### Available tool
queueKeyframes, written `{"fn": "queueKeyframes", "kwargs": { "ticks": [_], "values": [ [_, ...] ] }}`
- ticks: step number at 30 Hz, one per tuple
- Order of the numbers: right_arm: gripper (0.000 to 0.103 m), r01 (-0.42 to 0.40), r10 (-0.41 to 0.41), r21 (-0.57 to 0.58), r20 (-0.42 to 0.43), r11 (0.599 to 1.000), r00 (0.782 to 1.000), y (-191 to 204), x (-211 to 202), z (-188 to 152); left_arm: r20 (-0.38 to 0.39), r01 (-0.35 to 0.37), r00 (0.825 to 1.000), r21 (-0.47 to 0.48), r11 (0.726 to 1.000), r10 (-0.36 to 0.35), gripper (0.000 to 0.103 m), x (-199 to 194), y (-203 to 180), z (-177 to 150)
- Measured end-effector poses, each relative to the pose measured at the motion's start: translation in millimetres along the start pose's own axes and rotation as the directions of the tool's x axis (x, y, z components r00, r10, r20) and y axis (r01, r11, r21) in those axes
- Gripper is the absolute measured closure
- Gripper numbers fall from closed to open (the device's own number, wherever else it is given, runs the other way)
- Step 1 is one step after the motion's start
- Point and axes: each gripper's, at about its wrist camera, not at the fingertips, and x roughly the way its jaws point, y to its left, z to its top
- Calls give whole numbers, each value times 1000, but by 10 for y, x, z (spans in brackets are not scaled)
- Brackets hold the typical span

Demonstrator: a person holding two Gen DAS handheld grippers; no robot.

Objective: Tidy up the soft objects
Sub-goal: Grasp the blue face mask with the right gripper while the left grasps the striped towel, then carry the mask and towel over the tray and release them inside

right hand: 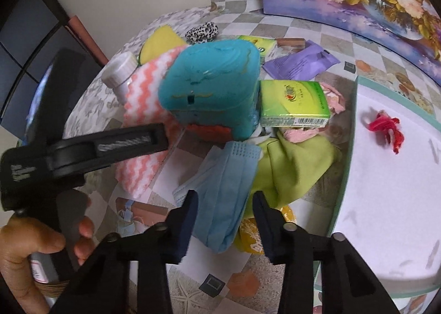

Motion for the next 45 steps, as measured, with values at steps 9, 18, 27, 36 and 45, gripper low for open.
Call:
{"fn": "queueKeyframes", "kwargs": {
  "ticks": [9, 18, 27, 36, 45],
  "values": [
    [74, 13, -14, -15, -33, 1000, 999, 18, 92, -32, 28, -26, 999, -10, 1000, 26, 47, 52, -25, 9],
    [91, -5, 5, -15, -6, 1000, 1000, 44, -21, 3, 46, 92, 995, -54, 994, -89, 89, -120, 80, 67],
    [94, -58, 58, 6, 60, 998, 996, 36, -286, 60, 200, 164, 968, -49, 985, -151, 90, -733, 90, 134],
    [95, -98, 94, 24, 139, 995, 986, -10, -616, 81, 384, 217, 903, -19, 976, -194, 90, -1345, 58, 83],
    [95, -141, 124, 54, 240, 989, 963, -119, -1025, 101, 545, 249, 811, 8, 969, -213, 90, -1888, 63, -60]
  ]
}}
